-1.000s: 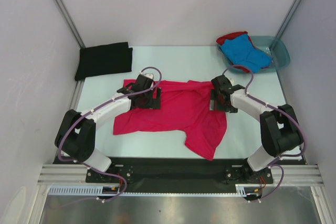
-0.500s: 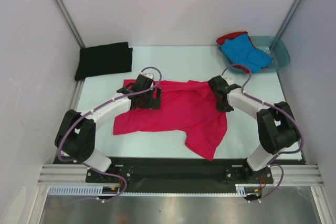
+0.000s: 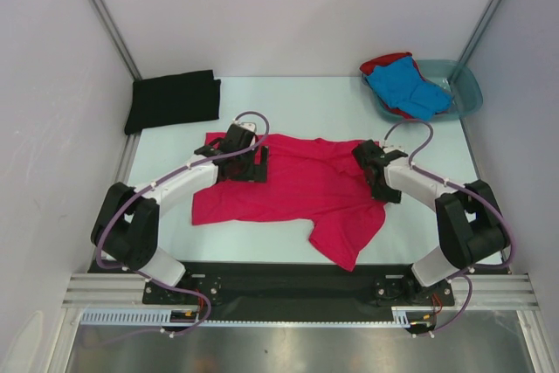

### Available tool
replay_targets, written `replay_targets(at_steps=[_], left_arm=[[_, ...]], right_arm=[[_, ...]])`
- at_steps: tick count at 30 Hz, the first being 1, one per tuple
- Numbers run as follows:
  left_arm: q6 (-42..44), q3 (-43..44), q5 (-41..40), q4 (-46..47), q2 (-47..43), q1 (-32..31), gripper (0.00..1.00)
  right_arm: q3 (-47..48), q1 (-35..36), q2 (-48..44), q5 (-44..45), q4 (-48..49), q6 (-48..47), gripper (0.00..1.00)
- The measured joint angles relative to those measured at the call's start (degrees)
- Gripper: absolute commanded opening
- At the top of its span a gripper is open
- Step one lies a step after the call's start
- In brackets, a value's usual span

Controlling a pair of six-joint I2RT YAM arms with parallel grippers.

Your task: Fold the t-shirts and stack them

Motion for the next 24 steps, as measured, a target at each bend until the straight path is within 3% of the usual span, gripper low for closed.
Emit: replay_targets(at_steps=[1,4,9,14,19,24], left_arm=[[0.1,-0.1,0.0,0.0,0.0,0.0,1.0],[0.3,-0.1,0.0,0.0,0.0,0.0,1.0],[0.4,0.2,-0.4,-0.3,0.4,0.0,1.0],[0.4,3.3,-0.4,-0.7,2.0,0.0,1.0],[0.5,8.2,1.8,0.1,5.2,0.0,1.0],[0.4,10.6,5.2,0.9,8.0,0.0,1.0]], right_arm=[[0.0,-0.1,-0.1,0.5,-0.7,0.6,0.66],[0.2,-0.2,-1.7,1.7,-1.7,1.5,0.78],[2.3,-2.4,-9.8,1.0,1.1,0.7,0.8],[3.4,-10.4,-15.0,-9.0,11.8,-1.8,0.8],[6.3,-17.6,-7.4,-21.8,20.8,-3.9,0.8],[11.5,-19.9,4.0,-32.4,25.3,-6.5,0.81]])
